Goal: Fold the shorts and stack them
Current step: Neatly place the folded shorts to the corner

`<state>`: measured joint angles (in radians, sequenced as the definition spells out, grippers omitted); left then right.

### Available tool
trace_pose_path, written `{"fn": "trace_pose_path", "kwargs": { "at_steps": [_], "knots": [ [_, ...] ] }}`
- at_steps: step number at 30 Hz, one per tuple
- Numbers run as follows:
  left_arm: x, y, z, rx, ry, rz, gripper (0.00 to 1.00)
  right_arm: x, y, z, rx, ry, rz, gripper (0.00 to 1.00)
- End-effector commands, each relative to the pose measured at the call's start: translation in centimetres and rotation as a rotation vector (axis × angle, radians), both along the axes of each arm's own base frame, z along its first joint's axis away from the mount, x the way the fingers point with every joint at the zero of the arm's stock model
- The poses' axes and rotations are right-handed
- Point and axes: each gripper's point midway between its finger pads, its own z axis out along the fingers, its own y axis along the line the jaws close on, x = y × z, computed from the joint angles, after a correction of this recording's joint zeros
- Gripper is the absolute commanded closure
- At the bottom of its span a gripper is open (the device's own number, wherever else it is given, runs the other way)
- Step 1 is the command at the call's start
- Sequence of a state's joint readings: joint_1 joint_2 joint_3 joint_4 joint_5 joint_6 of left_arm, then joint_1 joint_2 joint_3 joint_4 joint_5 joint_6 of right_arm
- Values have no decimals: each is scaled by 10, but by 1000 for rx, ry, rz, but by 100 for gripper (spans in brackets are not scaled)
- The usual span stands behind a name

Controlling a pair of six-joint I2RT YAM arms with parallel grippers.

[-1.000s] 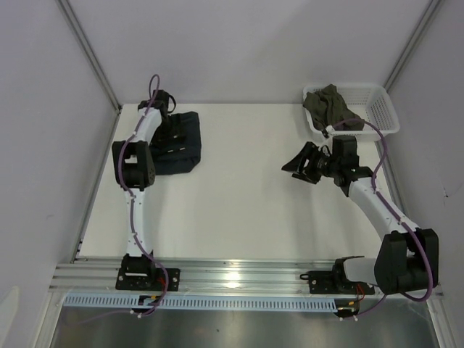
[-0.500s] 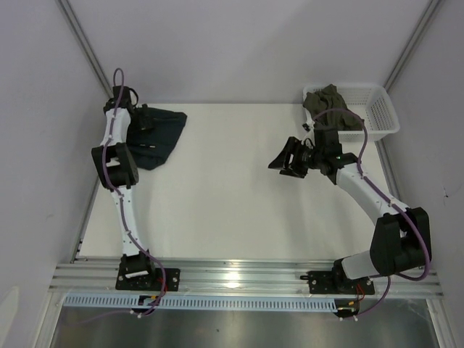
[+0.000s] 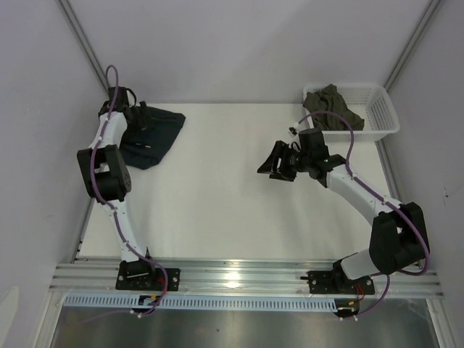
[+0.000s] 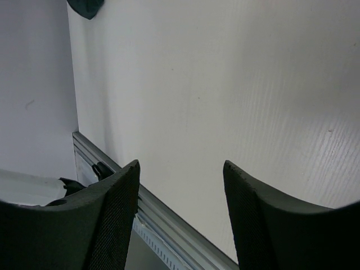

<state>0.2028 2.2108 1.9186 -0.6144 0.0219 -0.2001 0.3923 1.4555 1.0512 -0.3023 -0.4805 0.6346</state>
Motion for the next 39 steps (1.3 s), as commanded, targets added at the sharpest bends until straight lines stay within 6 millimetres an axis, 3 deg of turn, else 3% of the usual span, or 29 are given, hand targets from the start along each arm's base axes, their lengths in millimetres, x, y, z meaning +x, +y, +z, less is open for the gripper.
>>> {"fn": "trace_pose_path", "kwargs": {
  "at_steps": [1,8,14,20,32,39],
  "knots": [
    [-5,-19,94,-13,-195,18,1,-2,3,19,23,-63,-7,37],
    [-45,-51,40,79,63,-109,1,-15,4,24,29,-72,12,37],
    [-64,-61,12,122,158,-197,1,-28,-1,28,27,-86,21,37],
    [-73,-54,3,166,206,-211,1,-36,-5,29,16,-88,28,37],
    [-84,-48,-49,132,329,-171,10,-36,-7,26,20,-82,12,37],
    [-79,-50,-67,93,342,-174,29,-34,-6,23,21,-76,6,37]
  ]
}}
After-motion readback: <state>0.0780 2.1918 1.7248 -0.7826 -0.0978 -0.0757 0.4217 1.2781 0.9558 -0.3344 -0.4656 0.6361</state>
